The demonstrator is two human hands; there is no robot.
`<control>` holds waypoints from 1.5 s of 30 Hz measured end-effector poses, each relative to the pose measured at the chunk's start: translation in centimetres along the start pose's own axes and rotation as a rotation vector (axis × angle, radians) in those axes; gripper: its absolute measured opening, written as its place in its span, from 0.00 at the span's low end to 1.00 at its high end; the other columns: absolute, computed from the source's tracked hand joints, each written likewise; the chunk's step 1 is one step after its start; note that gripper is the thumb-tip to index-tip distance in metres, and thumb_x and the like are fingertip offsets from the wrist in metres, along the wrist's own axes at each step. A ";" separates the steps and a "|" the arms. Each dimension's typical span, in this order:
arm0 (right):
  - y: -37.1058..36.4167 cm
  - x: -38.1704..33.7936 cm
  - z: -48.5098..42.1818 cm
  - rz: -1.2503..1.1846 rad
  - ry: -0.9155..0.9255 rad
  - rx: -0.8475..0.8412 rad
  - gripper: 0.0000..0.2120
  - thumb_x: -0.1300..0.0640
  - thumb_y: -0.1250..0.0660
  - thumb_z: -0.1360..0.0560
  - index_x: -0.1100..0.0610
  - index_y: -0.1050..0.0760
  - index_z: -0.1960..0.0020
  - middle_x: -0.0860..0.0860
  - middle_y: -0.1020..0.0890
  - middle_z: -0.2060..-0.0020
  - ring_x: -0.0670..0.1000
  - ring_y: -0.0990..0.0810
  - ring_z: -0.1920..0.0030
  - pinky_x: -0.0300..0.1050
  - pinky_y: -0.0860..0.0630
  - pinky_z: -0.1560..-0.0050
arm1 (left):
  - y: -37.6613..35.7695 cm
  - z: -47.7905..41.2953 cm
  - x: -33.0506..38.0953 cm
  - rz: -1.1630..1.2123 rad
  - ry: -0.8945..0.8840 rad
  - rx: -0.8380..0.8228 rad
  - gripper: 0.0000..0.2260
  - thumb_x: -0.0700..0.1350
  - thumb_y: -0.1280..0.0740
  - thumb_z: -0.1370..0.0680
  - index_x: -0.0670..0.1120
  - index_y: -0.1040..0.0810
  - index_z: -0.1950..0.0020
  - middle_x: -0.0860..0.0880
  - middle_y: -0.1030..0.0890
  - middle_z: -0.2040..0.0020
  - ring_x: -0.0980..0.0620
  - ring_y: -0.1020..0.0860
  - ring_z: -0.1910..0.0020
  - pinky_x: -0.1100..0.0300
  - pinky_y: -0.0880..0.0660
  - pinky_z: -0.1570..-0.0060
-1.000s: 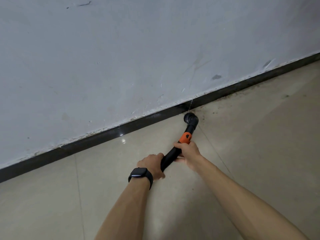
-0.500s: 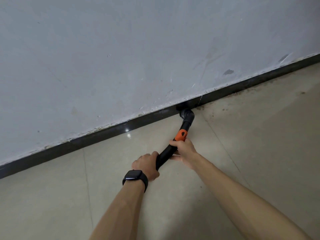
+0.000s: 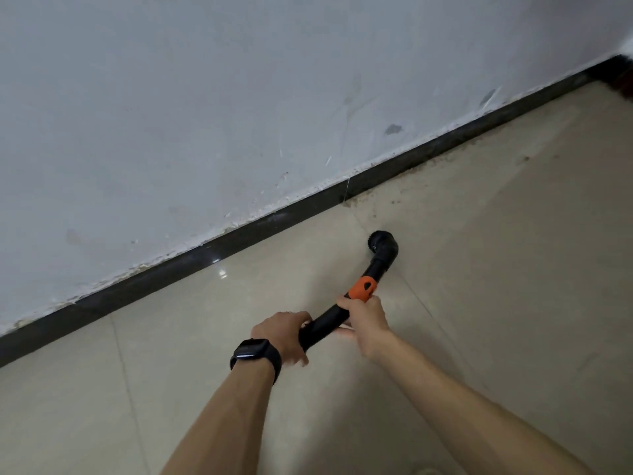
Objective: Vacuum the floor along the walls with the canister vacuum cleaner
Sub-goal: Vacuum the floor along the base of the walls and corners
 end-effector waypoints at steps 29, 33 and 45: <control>-0.1 -3.0 -1.7 0.044 0.055 -0.065 0.21 0.63 0.28 0.22 0.61 0.31 0.33 0.62 0.19 0.41 0.62 0.16 0.44 0.54 0.15 0.61 | -0.2 -1.5 0.8 0.034 0.001 0.119 0.20 0.52 0.29 0.26 0.57 0.29 0.36 0.52 0.24 0.43 0.48 0.23 0.45 0.57 0.30 0.55; 2.0 -4.5 -2.3 0.017 0.098 -0.014 0.19 0.63 0.29 0.21 0.61 0.30 0.33 0.61 0.20 0.41 0.62 0.17 0.43 0.52 0.16 0.64 | -0.5 -2.5 3.6 0.012 -0.053 0.163 0.17 0.51 0.32 0.25 0.54 0.29 0.37 0.50 0.23 0.44 0.47 0.23 0.46 0.55 0.28 0.53; -1.8 -4.8 -2.5 0.046 0.087 -0.120 0.20 0.62 0.29 0.21 0.61 0.30 0.32 0.60 0.19 0.42 0.60 0.17 0.45 0.54 0.15 0.61 | 0.3 -1.5 0.7 0.010 0.032 0.244 0.17 0.52 0.34 0.22 0.53 0.31 0.35 0.50 0.24 0.41 0.46 0.24 0.43 0.53 0.28 0.49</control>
Point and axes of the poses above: each hand's wrist, its own z-axis away from the middle knuckle, its own y-axis out of the back of the hand, x = y × z, the point moved 1 cm from there along -z, towards the middle knuckle
